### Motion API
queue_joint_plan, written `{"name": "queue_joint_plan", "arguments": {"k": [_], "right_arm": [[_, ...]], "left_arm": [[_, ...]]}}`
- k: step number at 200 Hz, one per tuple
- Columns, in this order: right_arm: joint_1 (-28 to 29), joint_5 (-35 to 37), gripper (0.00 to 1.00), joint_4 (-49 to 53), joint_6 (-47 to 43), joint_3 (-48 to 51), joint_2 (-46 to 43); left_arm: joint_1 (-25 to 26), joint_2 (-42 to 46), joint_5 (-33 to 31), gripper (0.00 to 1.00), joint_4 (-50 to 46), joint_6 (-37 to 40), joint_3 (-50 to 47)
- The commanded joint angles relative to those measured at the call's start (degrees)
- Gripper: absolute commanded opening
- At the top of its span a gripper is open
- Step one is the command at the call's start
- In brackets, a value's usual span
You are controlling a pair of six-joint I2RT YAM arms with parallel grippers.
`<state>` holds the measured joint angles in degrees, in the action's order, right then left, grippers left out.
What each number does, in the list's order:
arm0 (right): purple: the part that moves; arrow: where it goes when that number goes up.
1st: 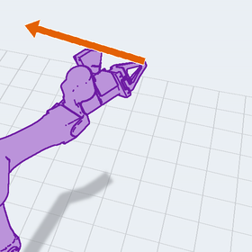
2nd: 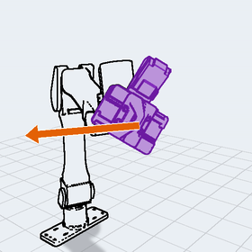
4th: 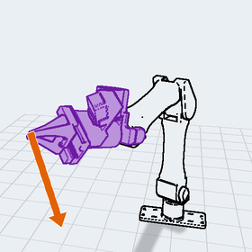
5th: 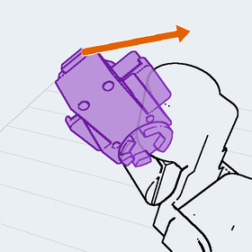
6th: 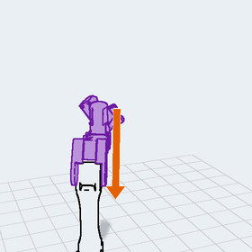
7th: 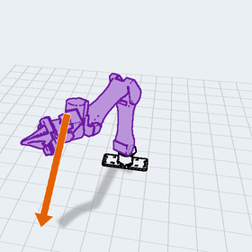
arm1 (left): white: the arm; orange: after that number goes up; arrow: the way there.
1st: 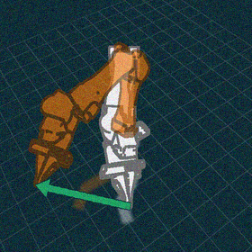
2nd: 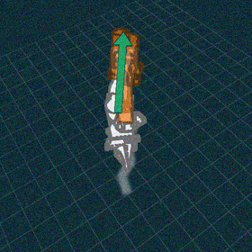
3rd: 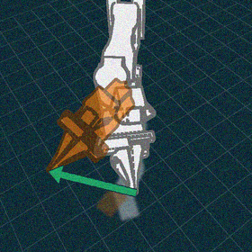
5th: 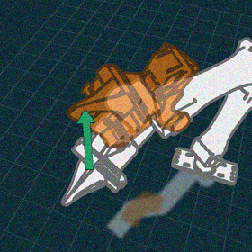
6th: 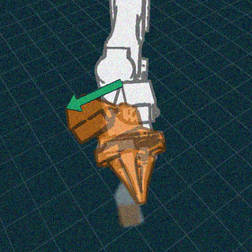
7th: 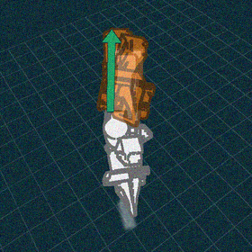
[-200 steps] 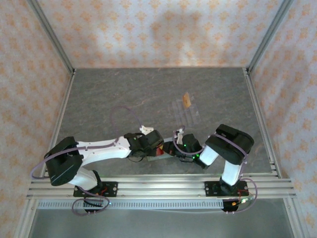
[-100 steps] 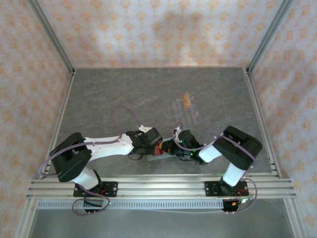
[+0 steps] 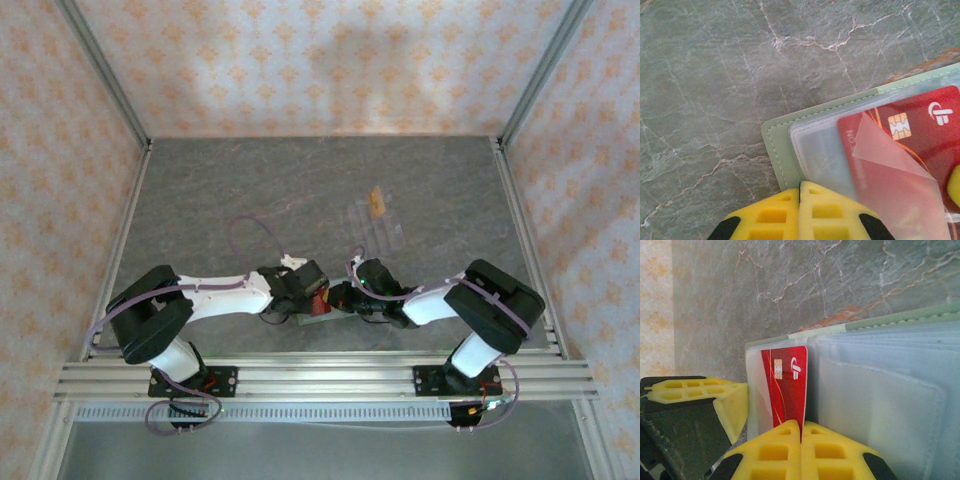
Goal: Put the credit cards into the card holder
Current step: Insert the credit card into the card slot.
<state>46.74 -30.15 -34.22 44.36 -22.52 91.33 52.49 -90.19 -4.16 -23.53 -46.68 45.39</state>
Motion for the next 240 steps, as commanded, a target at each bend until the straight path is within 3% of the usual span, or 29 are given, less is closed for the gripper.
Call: {"name": "queue_joint_plan", "arguments": {"k": [1, 193, 240], "right_arm": [[0.5, 3.0, 0.00, 19.9, -2.5, 3.5, 1.9], [5.2, 2.7, 0.00, 21.0, -2.2, -2.2, 3.2], [5.8, 1.3, 0.08, 18.1, -1.0, -2.3, 3.8]], "left_arm": [[-0.3, -2.5, -1.1, 0.01, 1.1, -1.1, -2.8], [1.3, -5.0, -0.4, 0.02, 3.7, -1.9, -2.6], [1.4, -4.8, -0.4, 0.02, 4.1, -2.1, -2.8]]}}
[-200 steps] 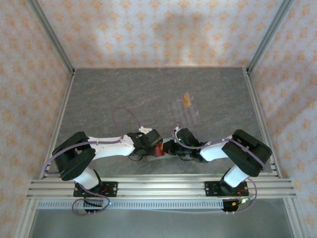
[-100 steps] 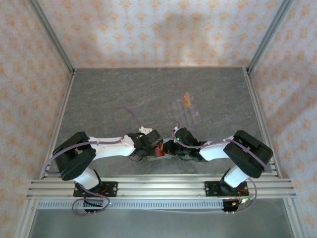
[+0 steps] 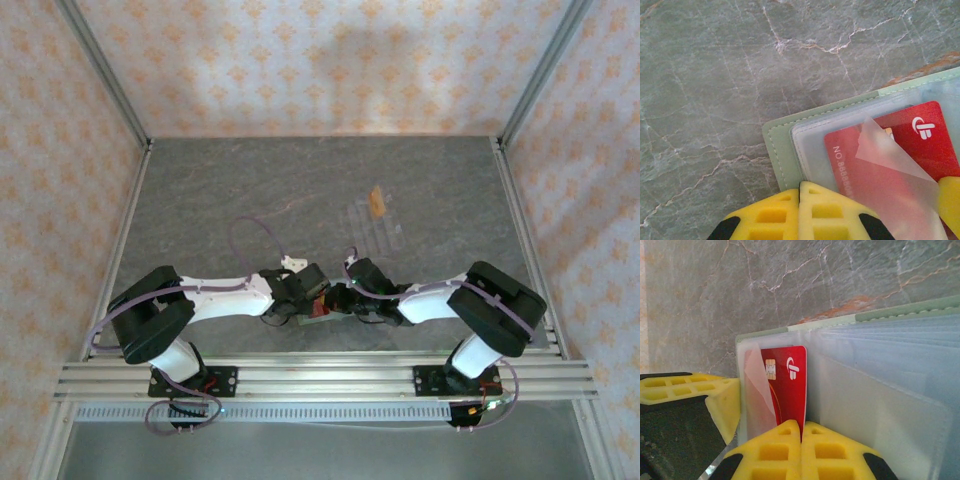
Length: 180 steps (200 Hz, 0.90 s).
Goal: Put the credit cards into the card holder
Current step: Insert the credit card into the card slot.
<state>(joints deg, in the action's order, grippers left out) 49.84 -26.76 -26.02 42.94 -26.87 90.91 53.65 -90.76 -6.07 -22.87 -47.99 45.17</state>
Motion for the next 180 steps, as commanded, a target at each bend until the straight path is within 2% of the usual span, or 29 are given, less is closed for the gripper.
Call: {"name": "queue_joint_plan", "arguments": {"k": [1, 39, 87, 119, 180], "right_arm": [[2.8, -2.2, 0.08, 9.7, 0.4, 2.1, 4.2], [2.8, -4.0, 0.20, 7.5, 1.1, 2.3, 3.6], [2.8, -0.2, 0.31, 17.7, -1.1, 0.9, -2.7], [2.8, 3.1, 0.36, 24.5, -2.5, -1.1, -5.8], [2.2, 7.1, 0.39, 32.4, -4.7, -4.9, -9.5]], "left_arm": [[0.2, -4.2, 1.5, 0.02, 3.4, -0.8, -2.6], [0.3, -4.4, 1.5, 0.02, 3.8, -1.0, -2.8], [0.3, -4.1, 1.5, 0.02, 4.2, -1.4, -3.6], [0.3, -3.5, 1.4, 0.02, 4.6, -1.7, -4.3], [0.3, -3.3, 1.4, 0.02, 4.9, -1.7, -4.7]]}}
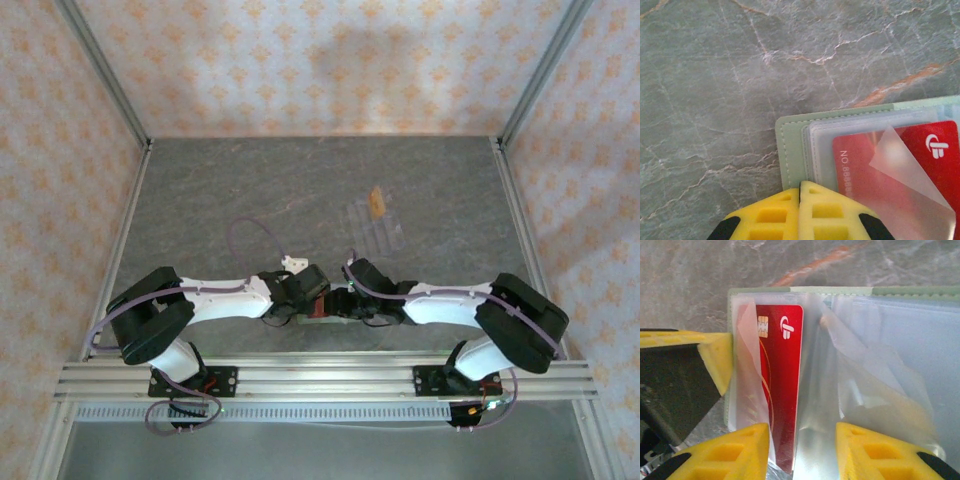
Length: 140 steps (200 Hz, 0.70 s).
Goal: Put the credit cards into the card holder
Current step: Insert the credit card into the card slot.
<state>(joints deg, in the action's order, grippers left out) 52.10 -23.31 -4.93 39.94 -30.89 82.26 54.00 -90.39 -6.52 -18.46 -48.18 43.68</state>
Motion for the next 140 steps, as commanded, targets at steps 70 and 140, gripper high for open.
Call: {"name": "queue_joint_plan", "arguments": {"k": [70, 140], "right_arm": [[-0.2, 11.0, 0.33, 18.5, -3.9, -5.3, -5.4], [-0.2, 5.8, 0.01, 13.8, -4.3, -8.9, -0.3]], "left_arm": [[-0.1, -3.7, 1.9, 0.02, 0.9, -1.7, -3.7], [0.0, -3.5, 1.8, 0.02, 1.0, -1.7, -4.0]]}}
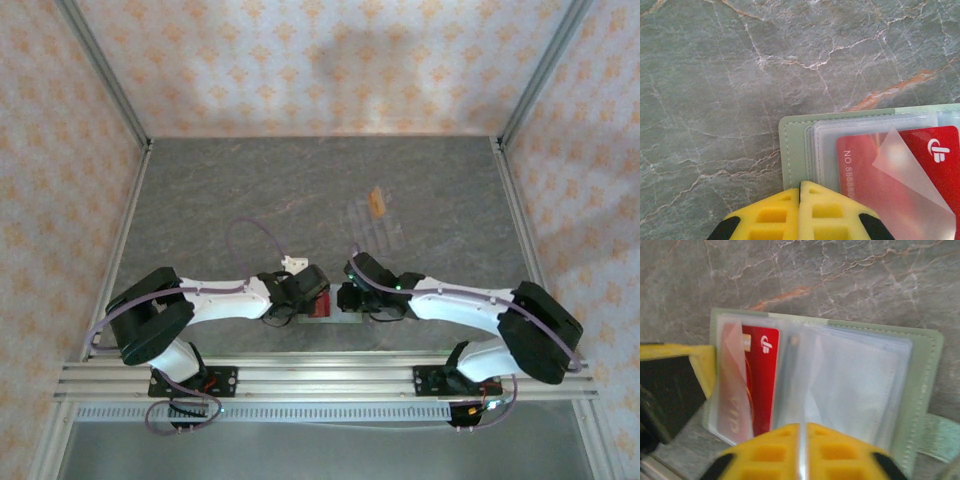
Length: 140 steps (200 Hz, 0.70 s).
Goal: Put the credit cards into the card holder
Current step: Insert the credit card into the card slot.
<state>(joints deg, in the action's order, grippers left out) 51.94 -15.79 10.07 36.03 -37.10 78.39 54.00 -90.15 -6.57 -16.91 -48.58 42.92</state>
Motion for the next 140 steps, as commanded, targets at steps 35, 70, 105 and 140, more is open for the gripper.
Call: {"name": "queue_joint_plan", "arguments": {"k": [35, 70, 105, 140], "right_arm": [[0.0, 0.9, 0.00, 0.7, -0.9, -5.0, 6.5], [0.0, 1.5, 0.00, 1.2, -1.1, -6.2, 8.4], [0.1, 0.5, 0.00, 0.2, -0.8, -6.6, 10.5], [0.3, -0.4, 0.00, -1.1, -0.5, -6.6, 11.1]], "left_arm": [[0.0, -3.6, 1.8, 0.02, -0.7, -1.2, -3.3], [-0.1, -3.8, 1.9, 0.02, -0.5, -1.2, -3.3], [-0.1, -4.0, 2.0, 0.02, -0.2, -1.3, -3.5], [-0.1, -3.6, 2.0, 0.02, 0.1, -1.4, -3.9]]}}
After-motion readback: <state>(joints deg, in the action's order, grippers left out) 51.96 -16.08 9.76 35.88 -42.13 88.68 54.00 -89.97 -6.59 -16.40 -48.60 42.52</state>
